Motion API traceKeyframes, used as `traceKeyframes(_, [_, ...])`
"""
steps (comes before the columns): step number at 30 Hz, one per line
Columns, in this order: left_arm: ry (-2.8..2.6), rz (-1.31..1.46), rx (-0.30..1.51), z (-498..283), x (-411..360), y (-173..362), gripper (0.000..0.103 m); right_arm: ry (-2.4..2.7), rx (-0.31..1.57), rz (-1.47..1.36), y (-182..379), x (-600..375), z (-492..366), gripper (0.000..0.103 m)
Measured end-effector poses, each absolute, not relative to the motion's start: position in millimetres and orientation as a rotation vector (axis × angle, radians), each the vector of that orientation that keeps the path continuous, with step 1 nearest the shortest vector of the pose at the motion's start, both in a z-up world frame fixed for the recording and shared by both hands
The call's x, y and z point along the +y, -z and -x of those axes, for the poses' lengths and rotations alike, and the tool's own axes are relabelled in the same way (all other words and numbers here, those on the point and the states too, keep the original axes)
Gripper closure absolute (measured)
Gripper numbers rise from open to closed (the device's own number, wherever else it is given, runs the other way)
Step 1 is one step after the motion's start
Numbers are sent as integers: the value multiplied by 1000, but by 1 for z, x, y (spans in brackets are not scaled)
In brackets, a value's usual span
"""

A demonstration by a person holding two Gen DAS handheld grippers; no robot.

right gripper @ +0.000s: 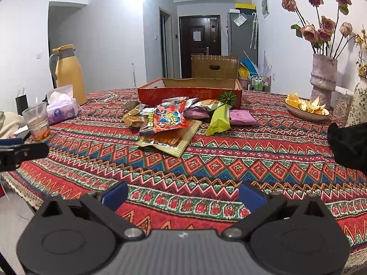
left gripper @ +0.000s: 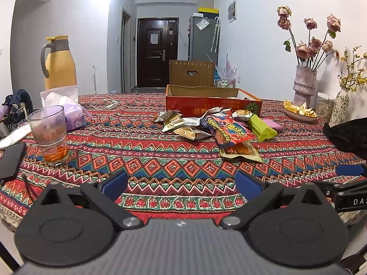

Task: Organize snacks
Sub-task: 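Withdraw both tools from the box back toward the snack pile, then grasp the oat biscuit packet with the left tool while the right tool grasps a silver packet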

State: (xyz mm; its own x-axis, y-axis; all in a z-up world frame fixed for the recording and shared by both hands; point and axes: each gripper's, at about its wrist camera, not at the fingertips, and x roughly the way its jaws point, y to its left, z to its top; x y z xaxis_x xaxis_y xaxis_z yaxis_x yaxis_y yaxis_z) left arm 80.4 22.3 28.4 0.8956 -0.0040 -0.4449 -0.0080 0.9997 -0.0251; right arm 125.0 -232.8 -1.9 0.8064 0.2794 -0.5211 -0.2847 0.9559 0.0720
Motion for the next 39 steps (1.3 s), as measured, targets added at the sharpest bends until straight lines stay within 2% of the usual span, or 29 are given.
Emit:
traceKeyframes(15, [5, -15, 528, -164, 29, -15, 1, -294, 579, 35, 5, -223, -189, 0])
traceKeyframes(28, [187, -118, 606, -306, 30, -1, 3, -275, 562, 58, -1, -219, -262, 0])
traceKeyframes(31, [225, -149, 657, -339, 26, 11, 12, -271, 564, 57, -1, -219, -276, 0])
traceKeyframes(34, [250, -152, 730, -364, 24, 27, 26, -273, 558, 62, -2, -217, -289, 0])
traceKeyframes(36, [263, -92, 710, -369, 29, 30, 41, -279, 552, 61, -4, -217, -299, 0])
traceKeyframes(39, [253, -87, 702, -366, 29, 29, 42, -291, 540, 48, -10, -216, -319, 0])
